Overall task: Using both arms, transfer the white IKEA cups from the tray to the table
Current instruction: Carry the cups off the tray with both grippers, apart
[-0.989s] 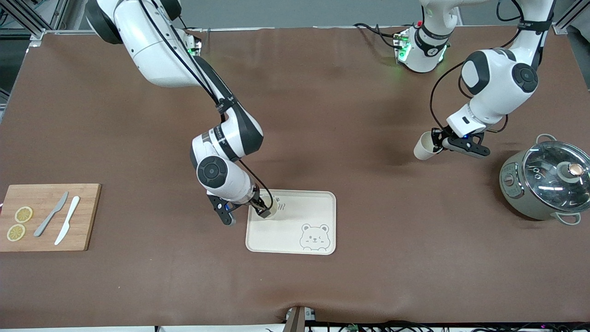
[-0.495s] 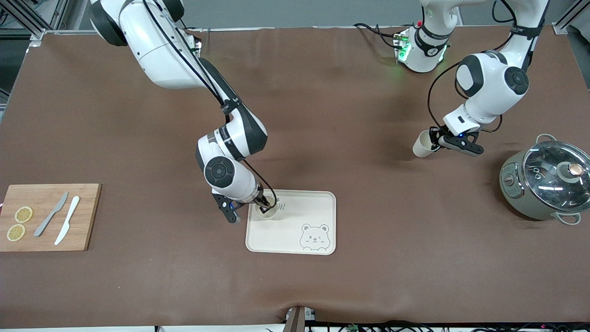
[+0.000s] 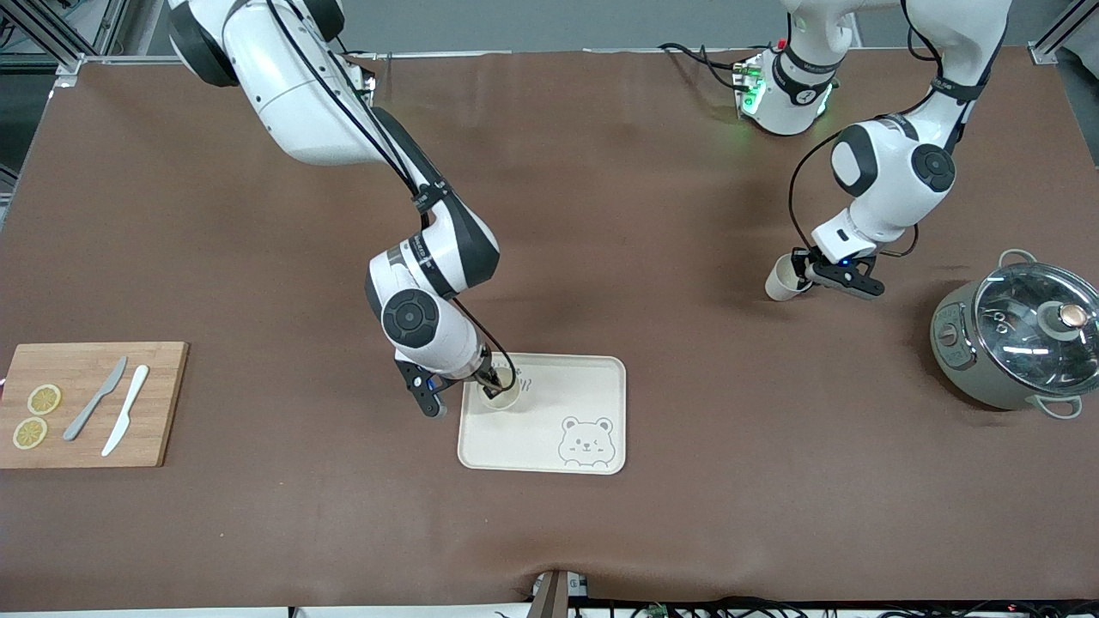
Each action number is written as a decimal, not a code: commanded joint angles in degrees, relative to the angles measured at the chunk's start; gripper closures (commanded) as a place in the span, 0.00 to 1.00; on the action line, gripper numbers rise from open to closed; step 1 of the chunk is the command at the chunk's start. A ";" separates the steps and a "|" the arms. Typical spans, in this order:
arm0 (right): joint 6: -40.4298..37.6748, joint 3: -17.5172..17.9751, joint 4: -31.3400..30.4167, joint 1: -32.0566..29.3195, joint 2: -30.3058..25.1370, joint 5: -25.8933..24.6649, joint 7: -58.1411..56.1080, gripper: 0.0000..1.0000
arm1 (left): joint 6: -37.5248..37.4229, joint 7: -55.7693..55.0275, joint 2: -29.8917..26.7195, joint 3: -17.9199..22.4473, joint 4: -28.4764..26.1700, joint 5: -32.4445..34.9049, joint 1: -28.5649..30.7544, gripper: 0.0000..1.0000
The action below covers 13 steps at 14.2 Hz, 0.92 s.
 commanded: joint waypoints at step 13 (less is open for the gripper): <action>-16.69 2.88 -11.23 -12.56 -16.04 -0.27 -32.18 1.00 | 3.15 1.72 2.27 0.35 -0.28 -0.80 -0.29 0.05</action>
